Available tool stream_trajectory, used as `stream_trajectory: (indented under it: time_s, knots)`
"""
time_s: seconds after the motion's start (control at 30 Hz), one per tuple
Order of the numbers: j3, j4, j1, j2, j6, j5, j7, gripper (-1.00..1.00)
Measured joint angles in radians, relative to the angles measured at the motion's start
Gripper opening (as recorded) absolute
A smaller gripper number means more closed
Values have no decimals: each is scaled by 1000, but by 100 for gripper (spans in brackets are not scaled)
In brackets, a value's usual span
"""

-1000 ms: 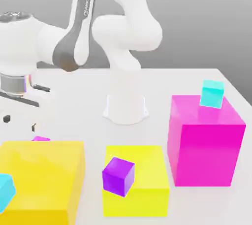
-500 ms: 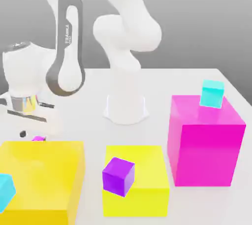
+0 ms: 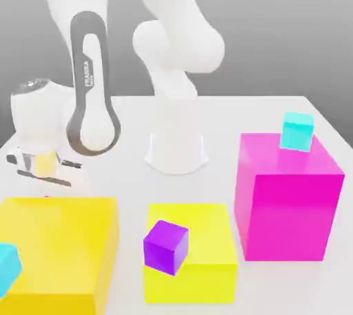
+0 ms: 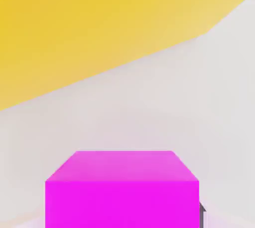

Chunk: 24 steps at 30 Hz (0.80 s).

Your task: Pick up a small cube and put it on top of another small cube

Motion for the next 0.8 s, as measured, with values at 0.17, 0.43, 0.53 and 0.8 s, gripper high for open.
stream_trajectory:
  time_s: [0.17,0.43,0.53,0.8]
  knots:
    - [-74,-17,51,-94,-70,-101,79,-100]
    - [-120,-43,58,-203,-180,-235,191,-100]
    - [-121,27,34,-169,-238,-147,234,-100]
    - [-177,255,-10,-43,-387,-37,471,-100]
